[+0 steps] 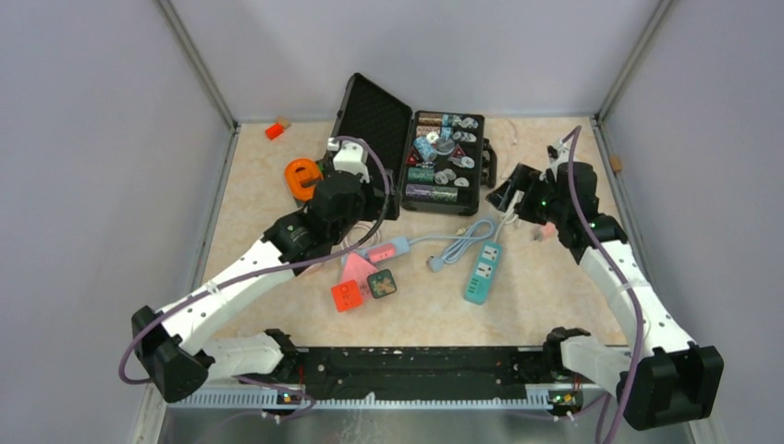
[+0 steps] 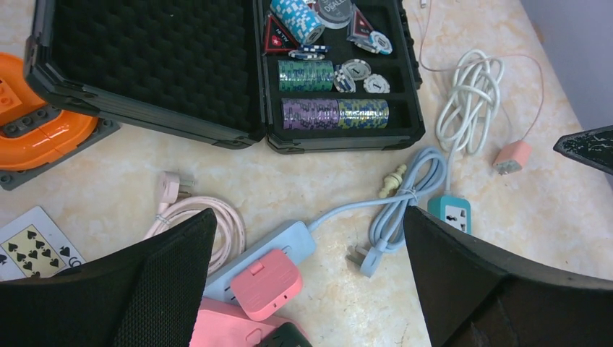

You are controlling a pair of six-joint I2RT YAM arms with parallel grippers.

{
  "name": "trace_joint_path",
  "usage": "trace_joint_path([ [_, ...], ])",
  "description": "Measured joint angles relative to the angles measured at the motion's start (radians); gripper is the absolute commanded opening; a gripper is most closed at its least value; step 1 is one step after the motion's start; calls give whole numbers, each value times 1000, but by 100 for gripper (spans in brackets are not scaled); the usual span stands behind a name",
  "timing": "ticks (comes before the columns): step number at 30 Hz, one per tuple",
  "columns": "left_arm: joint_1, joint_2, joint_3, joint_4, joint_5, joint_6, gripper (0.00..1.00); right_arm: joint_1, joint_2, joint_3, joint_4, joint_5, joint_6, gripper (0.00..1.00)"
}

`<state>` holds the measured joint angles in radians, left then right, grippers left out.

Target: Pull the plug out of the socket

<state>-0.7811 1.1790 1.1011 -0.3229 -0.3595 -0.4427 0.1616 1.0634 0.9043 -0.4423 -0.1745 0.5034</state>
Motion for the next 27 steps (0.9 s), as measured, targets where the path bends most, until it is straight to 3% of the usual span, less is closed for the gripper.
trace_joint_path([
  [4, 0, -61, -12, -19, -1, 0, 99, 55, -50, -72, 185, -167, 81, 86],
  [8, 0, -125, -37, -48, -1, -9, 99, 235, -45, -109, 253, -167, 145, 85],
  [14, 0, -219, -84, -113, -16, -48, 99, 491, 29, -111, 309, -4, 272, 82],
  [20, 0, -290, -126, -195, -56, -92, 99, 705, 221, -23, 245, 220, 319, 82],
  [27, 1, -382, -187, -273, -97, -144, 99, 840, 382, 80, 222, 380, 433, 75],
])
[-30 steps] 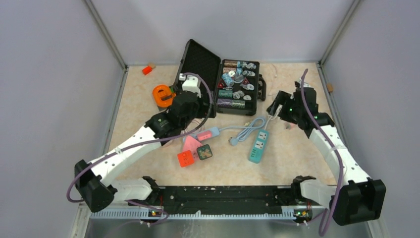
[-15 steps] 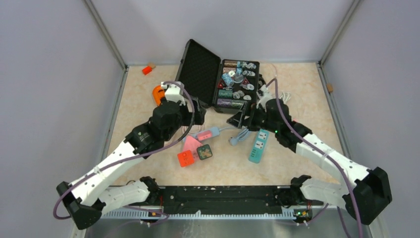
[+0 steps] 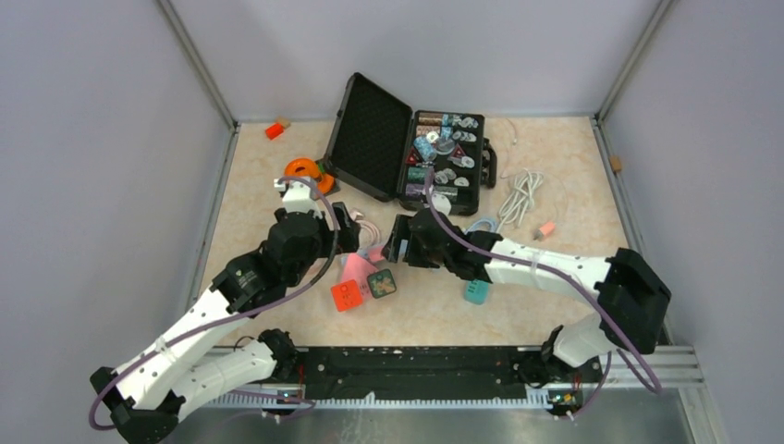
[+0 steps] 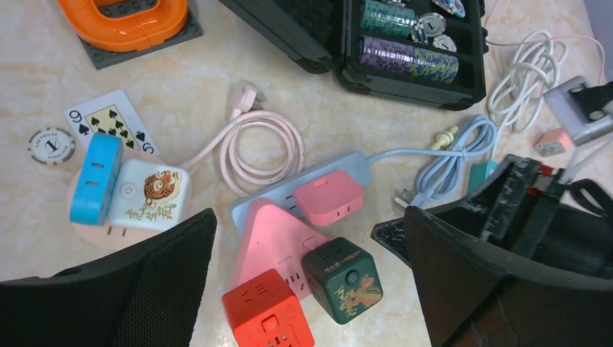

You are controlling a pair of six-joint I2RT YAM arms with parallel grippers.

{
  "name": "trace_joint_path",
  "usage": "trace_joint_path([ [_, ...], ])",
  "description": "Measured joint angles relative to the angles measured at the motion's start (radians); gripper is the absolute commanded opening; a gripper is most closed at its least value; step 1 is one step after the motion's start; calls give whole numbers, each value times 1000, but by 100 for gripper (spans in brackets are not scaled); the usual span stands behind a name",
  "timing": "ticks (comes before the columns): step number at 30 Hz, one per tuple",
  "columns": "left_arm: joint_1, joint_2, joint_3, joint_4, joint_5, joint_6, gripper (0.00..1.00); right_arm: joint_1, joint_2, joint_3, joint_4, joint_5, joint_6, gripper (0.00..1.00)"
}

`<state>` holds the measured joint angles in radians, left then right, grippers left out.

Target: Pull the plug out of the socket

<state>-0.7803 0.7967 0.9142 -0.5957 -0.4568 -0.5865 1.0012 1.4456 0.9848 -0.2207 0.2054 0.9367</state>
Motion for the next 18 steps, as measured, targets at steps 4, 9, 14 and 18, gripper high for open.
trace_joint_path([
  [4, 0, -36, -18, -19, -13, -22, 99, 23, 103, 47, -50, 61, 122, 73],
  [9, 0, -70, -50, -43, -17, -48, 99, 23, 179, 87, -72, 92, 272, 71],
  [14, 0, -92, -74, -62, -16, -69, 99, 23, 200, 87, -51, 98, 415, 55],
  [18, 0, -95, -76, -63, -18, -70, 99, 23, 225, 87, -16, 89, 509, 51],
])
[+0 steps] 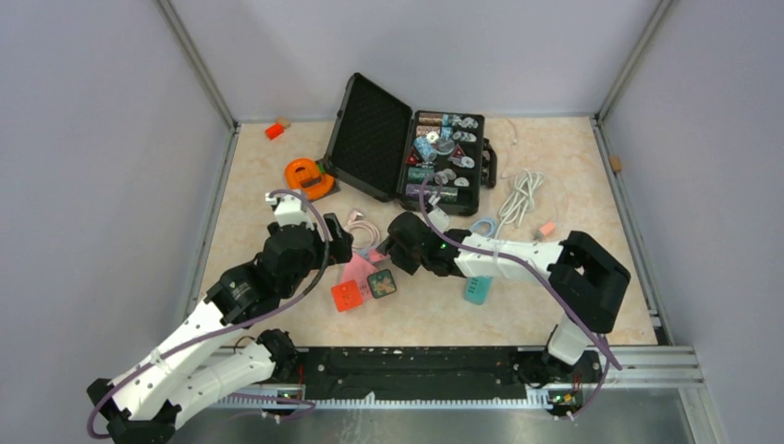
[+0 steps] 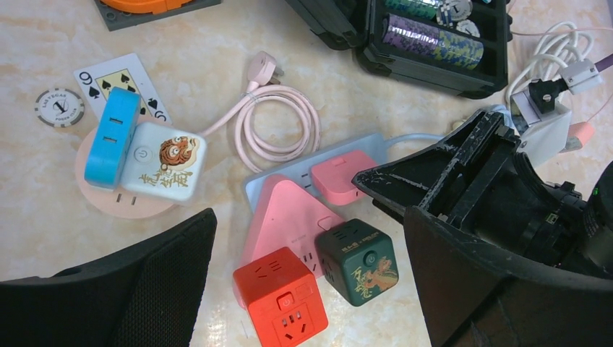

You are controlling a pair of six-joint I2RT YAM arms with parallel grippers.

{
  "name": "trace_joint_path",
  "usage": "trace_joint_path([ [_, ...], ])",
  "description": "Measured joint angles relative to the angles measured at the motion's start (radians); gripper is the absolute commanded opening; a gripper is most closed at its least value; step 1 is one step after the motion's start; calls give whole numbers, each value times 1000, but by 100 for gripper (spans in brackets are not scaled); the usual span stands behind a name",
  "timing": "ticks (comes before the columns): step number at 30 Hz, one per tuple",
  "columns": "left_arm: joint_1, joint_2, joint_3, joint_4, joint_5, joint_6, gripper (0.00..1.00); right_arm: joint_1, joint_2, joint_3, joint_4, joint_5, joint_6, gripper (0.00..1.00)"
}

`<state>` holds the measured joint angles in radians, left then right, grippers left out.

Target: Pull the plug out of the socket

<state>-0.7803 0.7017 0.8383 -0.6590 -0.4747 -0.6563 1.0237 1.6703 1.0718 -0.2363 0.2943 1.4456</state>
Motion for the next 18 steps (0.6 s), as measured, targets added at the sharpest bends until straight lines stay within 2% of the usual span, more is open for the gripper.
trace_joint_path([
  [4, 0, -13, -10, -14, -23, -24, 99, 0, 35, 0, 22, -14, 68, 40],
  [8, 0, -94, -66, -13, -23, -48, 99, 0, 67, 4, 36, -18, 122, 29],
  [12, 0, -137, -93, -13, -13, -53, 99, -3, 68, 10, 44, -10, 163, 6],
  [15, 0, -129, -97, -8, 0, -52, 99, -18, 68, 10, 63, -17, 181, 0],
  [18, 0, -123, -100, 3, 20, -43, 99, -40, 66, -2, 71, -46, 178, 0],
])
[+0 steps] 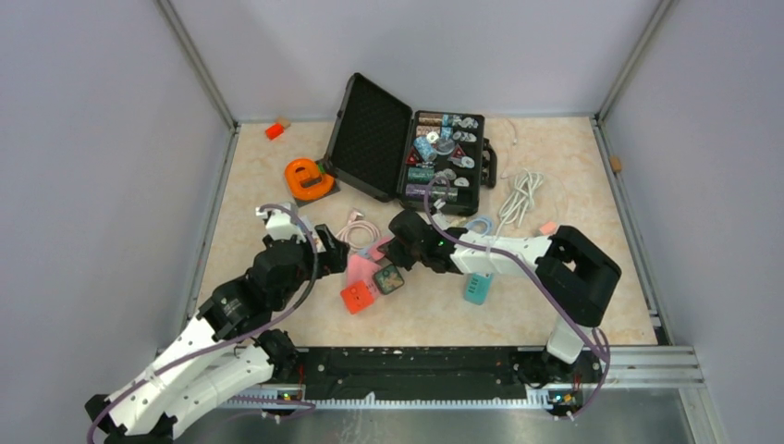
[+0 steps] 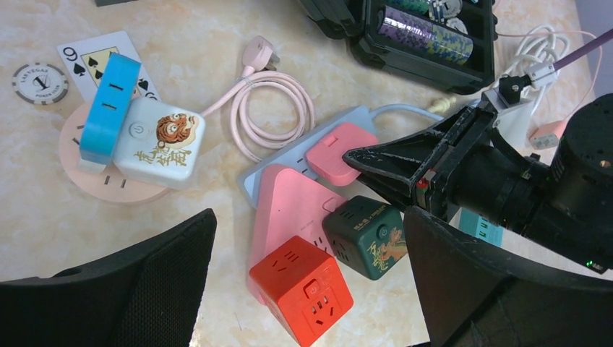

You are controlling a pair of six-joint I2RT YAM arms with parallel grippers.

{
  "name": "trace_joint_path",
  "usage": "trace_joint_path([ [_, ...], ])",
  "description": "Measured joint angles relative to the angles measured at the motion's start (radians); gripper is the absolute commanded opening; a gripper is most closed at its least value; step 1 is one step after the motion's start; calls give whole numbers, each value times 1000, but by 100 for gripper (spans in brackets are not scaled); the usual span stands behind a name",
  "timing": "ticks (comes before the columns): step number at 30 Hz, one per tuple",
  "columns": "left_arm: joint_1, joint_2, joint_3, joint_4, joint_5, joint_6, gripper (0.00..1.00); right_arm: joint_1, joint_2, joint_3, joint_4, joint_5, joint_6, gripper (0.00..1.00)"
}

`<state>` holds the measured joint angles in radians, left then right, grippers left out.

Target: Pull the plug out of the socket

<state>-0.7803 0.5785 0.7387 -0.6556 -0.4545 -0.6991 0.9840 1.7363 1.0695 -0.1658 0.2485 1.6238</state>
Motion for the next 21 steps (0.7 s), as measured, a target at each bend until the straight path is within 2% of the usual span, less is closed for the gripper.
trace_joint_path([
  [6, 0, 38, -13, 68, 81, 59, 99, -51, -73, -58, -21, -49, -81, 0],
  [16, 0, 274, -14, 225, 248, 111, 98, -95, -184, -89, -170, -158, -322, 1],
  [18, 0, 334, -14, 243, 272, 113, 97, -97, -193, -89, -195, -172, -354, 7],
  [21, 0, 402, -14, 257, 305, 111, 94, -99, -196, -89, -206, -179, -391, 22],
])
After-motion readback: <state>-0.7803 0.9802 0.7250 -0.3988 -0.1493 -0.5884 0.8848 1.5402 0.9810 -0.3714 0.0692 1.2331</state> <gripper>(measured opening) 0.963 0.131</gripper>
